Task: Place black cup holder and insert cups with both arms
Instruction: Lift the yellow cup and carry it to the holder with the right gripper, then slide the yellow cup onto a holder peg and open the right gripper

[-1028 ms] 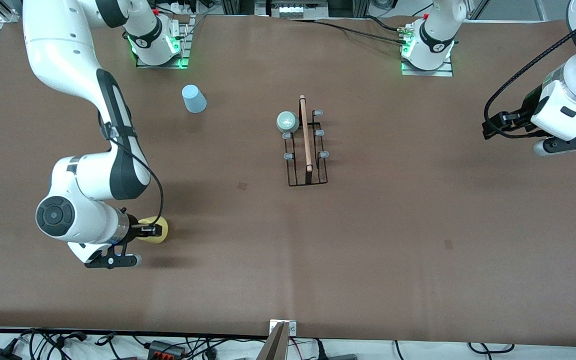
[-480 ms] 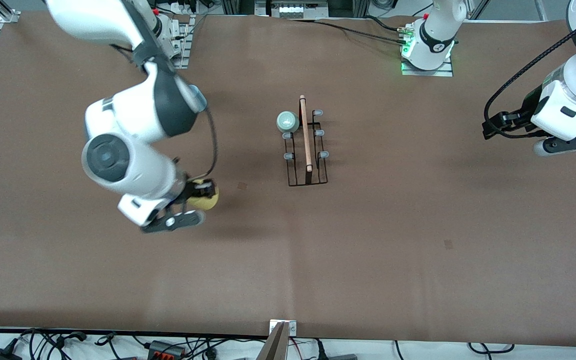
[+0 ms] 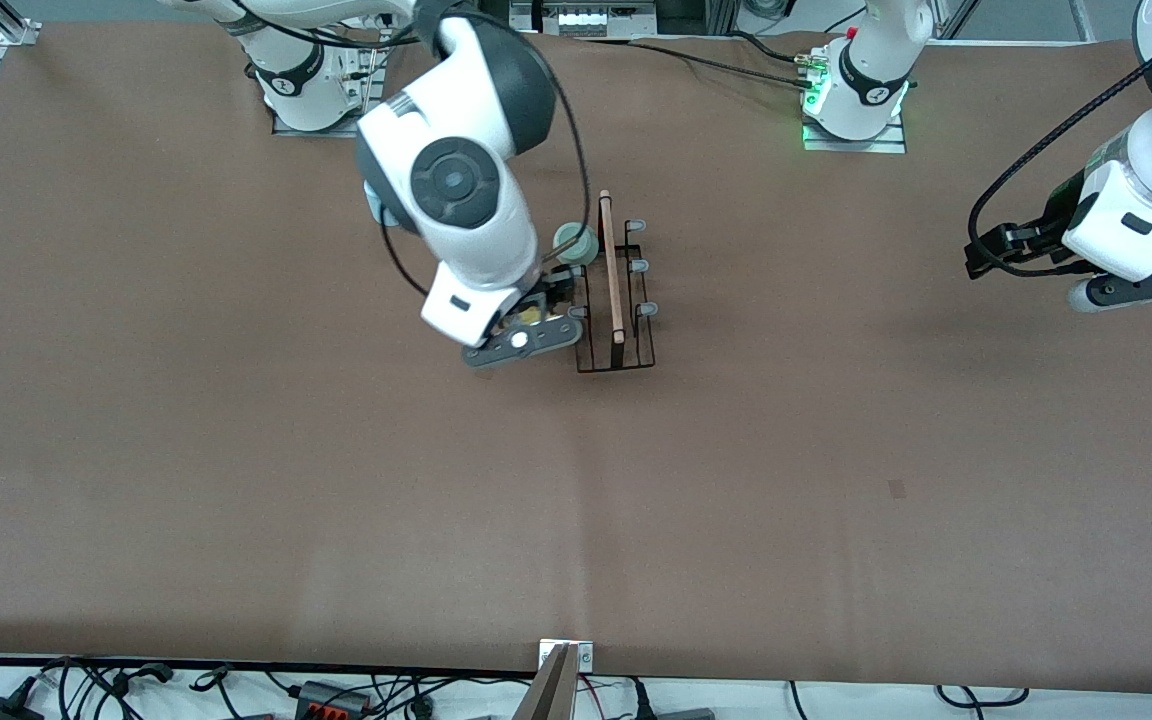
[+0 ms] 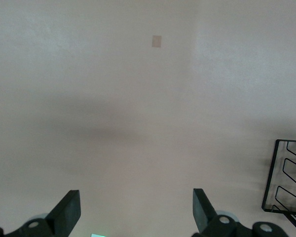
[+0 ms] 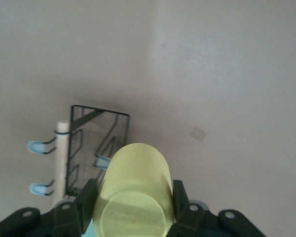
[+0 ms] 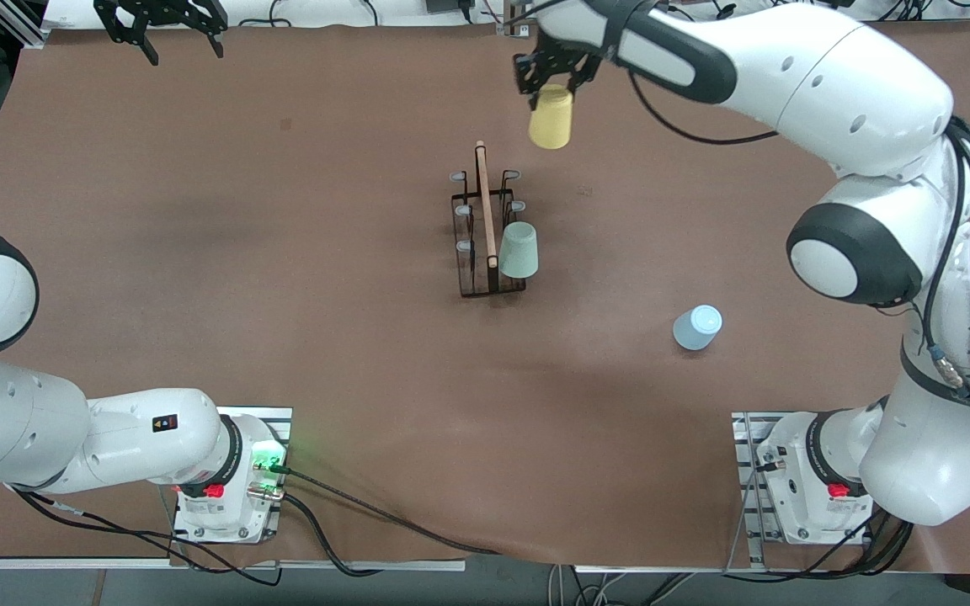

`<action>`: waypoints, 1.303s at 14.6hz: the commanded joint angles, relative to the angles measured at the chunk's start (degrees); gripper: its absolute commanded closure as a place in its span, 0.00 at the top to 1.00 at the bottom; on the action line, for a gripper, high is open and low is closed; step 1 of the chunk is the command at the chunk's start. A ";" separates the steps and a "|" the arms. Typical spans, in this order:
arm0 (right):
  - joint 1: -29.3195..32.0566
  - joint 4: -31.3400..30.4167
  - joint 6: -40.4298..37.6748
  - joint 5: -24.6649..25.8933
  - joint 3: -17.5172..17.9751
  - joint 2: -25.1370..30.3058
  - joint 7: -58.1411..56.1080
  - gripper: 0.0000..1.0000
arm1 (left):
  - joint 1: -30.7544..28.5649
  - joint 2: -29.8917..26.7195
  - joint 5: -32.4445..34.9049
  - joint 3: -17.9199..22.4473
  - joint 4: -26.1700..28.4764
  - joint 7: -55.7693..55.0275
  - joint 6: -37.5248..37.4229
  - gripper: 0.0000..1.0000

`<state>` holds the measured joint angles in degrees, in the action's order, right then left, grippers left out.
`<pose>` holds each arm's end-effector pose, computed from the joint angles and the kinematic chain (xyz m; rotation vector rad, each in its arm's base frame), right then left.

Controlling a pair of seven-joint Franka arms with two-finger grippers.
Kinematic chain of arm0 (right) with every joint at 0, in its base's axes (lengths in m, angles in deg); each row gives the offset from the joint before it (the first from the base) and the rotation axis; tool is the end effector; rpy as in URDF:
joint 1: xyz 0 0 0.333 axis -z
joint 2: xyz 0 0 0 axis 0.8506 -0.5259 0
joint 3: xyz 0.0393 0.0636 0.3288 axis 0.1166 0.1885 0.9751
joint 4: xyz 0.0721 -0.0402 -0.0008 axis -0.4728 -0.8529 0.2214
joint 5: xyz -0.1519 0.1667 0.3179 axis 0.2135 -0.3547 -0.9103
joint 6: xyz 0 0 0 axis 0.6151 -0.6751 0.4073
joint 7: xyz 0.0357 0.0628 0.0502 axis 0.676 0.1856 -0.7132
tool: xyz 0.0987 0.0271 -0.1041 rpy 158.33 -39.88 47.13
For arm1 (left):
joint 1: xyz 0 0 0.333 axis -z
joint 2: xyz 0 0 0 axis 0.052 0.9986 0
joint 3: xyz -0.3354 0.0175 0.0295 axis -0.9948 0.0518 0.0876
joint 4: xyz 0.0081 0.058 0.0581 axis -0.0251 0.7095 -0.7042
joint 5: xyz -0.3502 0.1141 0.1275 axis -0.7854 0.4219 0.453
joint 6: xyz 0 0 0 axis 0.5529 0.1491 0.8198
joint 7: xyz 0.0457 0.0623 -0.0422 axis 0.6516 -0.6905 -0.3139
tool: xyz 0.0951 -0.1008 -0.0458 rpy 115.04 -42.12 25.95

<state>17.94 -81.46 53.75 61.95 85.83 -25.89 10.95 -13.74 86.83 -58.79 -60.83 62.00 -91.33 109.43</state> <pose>0.5707 0.4846 0.4221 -3.0491 -0.4200 0.1028 0.5516 -0.0415 0.5531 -3.0764 -0.2927 0.1496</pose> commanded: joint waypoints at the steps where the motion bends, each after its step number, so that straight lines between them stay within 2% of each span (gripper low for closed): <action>1: -0.72 -0.28 2.61 1.01 -0.51 -1.55 0.66 0.18 | -0.67 -0.89 -0.15 0.02 0.71 3.60 0.31 1.00; 11: -4.85 -1.86 9.46 1.54 -0.60 -5.86 1.98 0.18 | -0.67 -0.89 -0.15 0.11 0.71 3.61 0.32 1.00; 19: -5.46 -2.57 10.43 1.89 -0.60 -7.18 1.89 0.18 | -0.67 -0.89 -0.15 0.11 0.71 3.61 0.31 1.00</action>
<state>13.23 -83.25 62.77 62.87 85.75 -33.10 12.01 -14.00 86.83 -58.79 -60.71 62.00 -89.17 109.43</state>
